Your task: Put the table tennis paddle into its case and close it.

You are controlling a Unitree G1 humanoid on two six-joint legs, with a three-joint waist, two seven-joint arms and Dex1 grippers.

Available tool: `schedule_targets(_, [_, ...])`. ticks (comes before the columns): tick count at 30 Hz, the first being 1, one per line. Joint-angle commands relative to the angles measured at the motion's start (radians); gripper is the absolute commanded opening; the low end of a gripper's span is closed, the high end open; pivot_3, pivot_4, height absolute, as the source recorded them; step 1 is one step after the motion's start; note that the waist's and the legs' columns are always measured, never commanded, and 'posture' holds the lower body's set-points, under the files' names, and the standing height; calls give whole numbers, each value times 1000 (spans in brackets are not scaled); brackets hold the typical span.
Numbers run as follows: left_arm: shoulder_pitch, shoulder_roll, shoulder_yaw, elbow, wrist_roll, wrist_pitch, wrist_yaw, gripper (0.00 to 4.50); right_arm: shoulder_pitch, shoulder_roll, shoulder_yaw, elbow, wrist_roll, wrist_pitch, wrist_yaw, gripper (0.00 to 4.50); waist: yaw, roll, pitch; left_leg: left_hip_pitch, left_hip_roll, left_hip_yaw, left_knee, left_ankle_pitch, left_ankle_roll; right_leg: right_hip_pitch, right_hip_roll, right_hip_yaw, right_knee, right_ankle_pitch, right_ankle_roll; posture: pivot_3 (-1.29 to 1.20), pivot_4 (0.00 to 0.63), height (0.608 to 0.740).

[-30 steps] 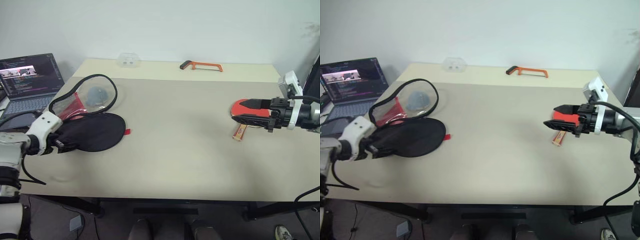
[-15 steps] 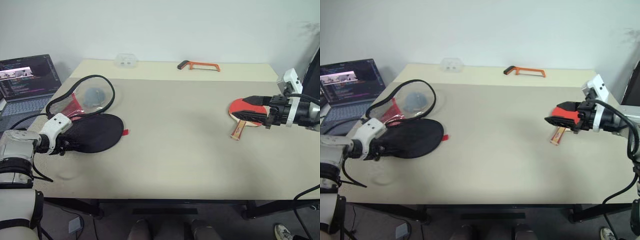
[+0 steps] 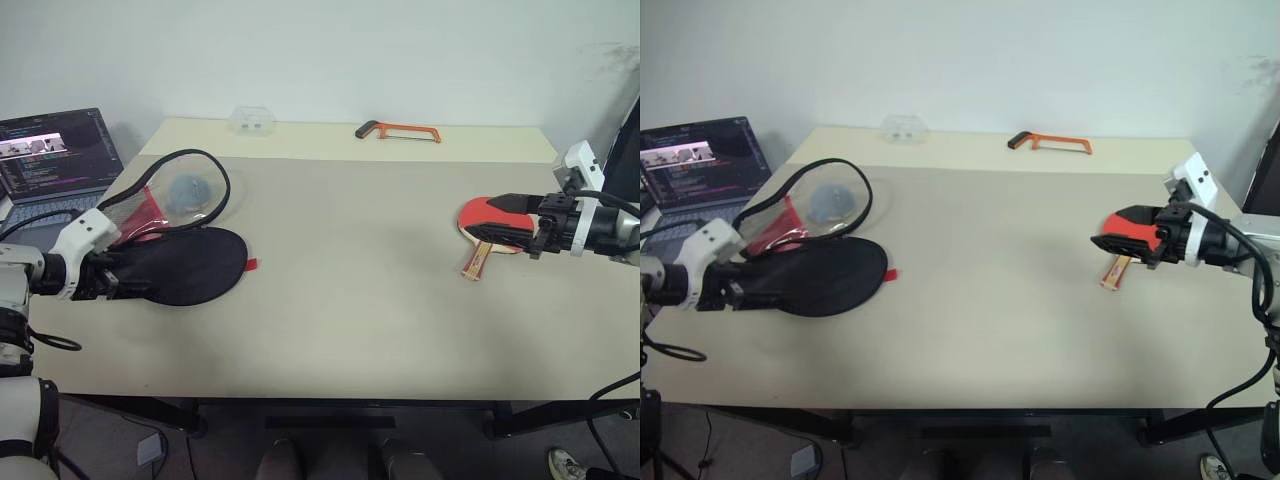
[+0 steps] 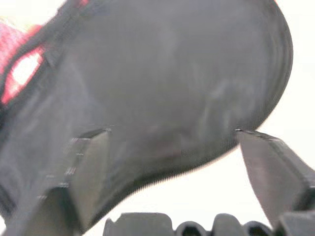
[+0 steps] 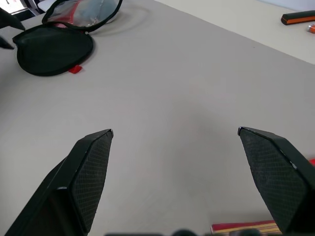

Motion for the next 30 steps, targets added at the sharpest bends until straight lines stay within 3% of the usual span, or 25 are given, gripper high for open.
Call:
schedule_targets(1, [-45, 10, -16, 37, 66, -83, 122, 4482, 5, -11, -25, -40, 3, -11, -10, 4500, 0, 0, 0, 0, 0, 0, 0, 0, 0, 0, 0, 0, 0, 0, 0, 0, 150, 740])
schedule_targets(11, [-100, -33, -124, 178, 174, -195, 60, 4482, -5, -8, -17, -42, 9, -1, -23, 4500, 0, 0, 0, 0, 0, 0, 0, 0, 0, 0, 0, 0, 0, 0, 0, 0, 150, 740])
schedule_targets(17, [-155, -104, -163, 285, 270, -241, 334, 4482, -10, -6, -12, -39, 4, -2, -29, 4500, 10, 3, -2, 2, -1, 0, 1, 1, 1, 1, 0, 0, 3, 0, 0, 0, 150, 740])
schedule_targets(23, [-162, -152, -167, 332, 294, -255, 397, 4482, -6, -4, -16, -45, 7, 2, -42, 4500, 14, 4, -2, 13, -2, 2, 1, 4, 6, 4, 0, 3, 16, -3, 3, 0, 150, 740])
schedule_targets(26, [-152, -164, -164, 341, 295, -259, 388, 3837, -2, -1, -17, -51, 11, 3, -49, 4500, 14, 5, -3, 14, -2, 2, 1, 4, 6, 4, 0, 3, 16, 1, 1, 0, 150, 740])
schedule_targets(30, [-143, -170, -161, 340, 291, -265, 361, 2393, 0, -2, -22, -57, 12, 5, -58, 4500, 13, 5, -3, 14, -2, 2, 1, 6, 10, 3, 0, 3, 16, 3, -4, 0, 150, 740])
